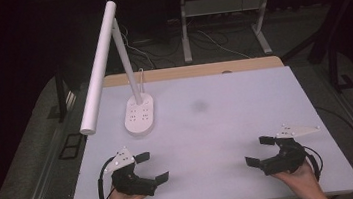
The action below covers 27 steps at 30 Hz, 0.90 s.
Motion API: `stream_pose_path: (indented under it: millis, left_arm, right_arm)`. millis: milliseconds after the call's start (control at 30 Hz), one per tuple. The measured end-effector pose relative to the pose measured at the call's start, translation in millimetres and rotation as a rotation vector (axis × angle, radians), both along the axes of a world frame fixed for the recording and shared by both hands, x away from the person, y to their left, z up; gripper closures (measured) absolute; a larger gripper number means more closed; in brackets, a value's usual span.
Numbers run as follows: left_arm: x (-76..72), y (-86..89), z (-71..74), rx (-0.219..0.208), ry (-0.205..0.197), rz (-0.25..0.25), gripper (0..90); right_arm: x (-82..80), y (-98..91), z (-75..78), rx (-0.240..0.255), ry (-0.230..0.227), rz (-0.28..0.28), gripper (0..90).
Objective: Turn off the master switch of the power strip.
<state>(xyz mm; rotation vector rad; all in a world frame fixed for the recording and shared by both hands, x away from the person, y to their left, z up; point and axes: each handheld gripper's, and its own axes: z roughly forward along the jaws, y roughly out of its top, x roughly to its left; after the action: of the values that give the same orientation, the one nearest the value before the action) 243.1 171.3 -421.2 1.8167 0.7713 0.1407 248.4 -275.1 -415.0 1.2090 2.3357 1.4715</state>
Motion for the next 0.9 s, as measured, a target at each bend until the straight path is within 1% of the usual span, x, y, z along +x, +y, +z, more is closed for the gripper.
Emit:
stream_pose_path:
  millis: [167, 267, 367, 433, 600, 633, 900]
  left_arm:
    - [-0.2, 0.9, 0.2, -0.004, -0.001, -0.001, 0.0]
    - [-0.1, 1.1, 0.3, -0.004, 0.001, -0.002, 0.0]
    - [0.1, 1.1, 0.3, -0.004, 0.007, -0.006, 0.0]
    - [0.0, 1.3, 0.4, -0.003, 0.009, -0.008, 0.0]
    - [-0.7, 2.0, 1.5, -0.004, 0.009, -0.007, 0.0]
    - [-1.3, 2.1, 1.6, -0.001, 0.015, -0.008, 0.0]
    - [-1.0, 2.1, 3.7, 0.002, 0.024, -0.021, 0.0]
  right_arm:
    - [-0.5, -0.3, -0.6, -0.007, 0.000, 0.003, 0.0]
    - [-0.9, -0.5, -1.2, -0.022, 0.017, 0.002, 0.0]
    - [-0.8, -1.2, -2.1, -0.029, 0.017, 0.002, 0.0]
    - [-1.3, -1.7, -1.5, -0.024, 0.024, -0.004, 0.0]
    - [-1.6, -2.6, -1.6, -0.024, 0.021, -0.001, 0.0]
    - [-1.9, -2.9, -1.7, -0.025, 0.021, -0.002, 0.0]
    - [-3.3, -5.0, -1.2, -0.023, 0.028, -0.004, 0.0]
